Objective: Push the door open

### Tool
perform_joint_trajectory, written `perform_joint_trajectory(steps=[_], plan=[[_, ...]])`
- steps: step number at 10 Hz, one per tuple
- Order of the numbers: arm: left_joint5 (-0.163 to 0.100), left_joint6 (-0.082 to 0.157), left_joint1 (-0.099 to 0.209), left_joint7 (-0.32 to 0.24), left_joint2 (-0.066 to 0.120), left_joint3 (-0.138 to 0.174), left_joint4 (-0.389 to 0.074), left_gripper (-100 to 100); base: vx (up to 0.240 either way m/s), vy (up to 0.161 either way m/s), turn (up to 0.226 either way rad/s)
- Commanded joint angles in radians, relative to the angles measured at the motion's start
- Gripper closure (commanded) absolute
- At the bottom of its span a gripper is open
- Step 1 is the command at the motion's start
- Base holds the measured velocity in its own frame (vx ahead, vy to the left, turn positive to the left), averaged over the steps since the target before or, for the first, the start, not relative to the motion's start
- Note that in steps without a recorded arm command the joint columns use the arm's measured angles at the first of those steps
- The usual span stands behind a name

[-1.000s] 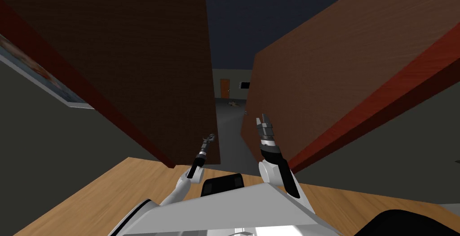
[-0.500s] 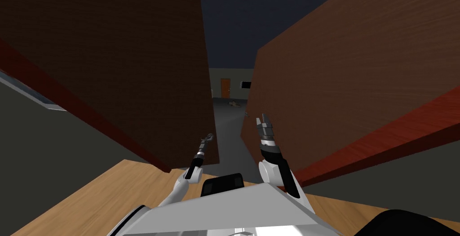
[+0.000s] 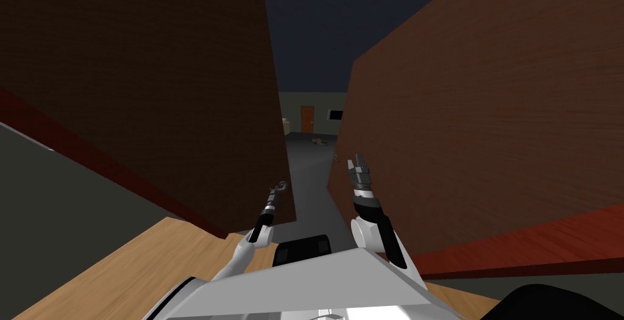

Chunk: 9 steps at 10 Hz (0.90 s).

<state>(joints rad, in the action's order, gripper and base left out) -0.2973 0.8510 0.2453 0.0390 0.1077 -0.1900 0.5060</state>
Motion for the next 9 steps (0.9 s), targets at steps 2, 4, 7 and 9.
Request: perform_joint_trajectory(steps=[2, 4, 7, 9], plan=[[-0.003, 0.013, 0.021, -0.002, 0.003, 0.006, -0.033, 100, 0.001, 0.013, -0.012], [-0.016, 0.014, 0.02, 0.008, 0.008, 0.031, -0.037, 100, 0.104, -0.087, 0.07], [-0.033, 0.014, 0.019, 0.019, 0.014, 0.062, -0.041, 100, 0.161, -0.107, 0.066], [-0.042, 0.014, 0.018, 0.025, 0.018, 0.08, -0.044, 100, 0.148, -0.068, 0.037]])
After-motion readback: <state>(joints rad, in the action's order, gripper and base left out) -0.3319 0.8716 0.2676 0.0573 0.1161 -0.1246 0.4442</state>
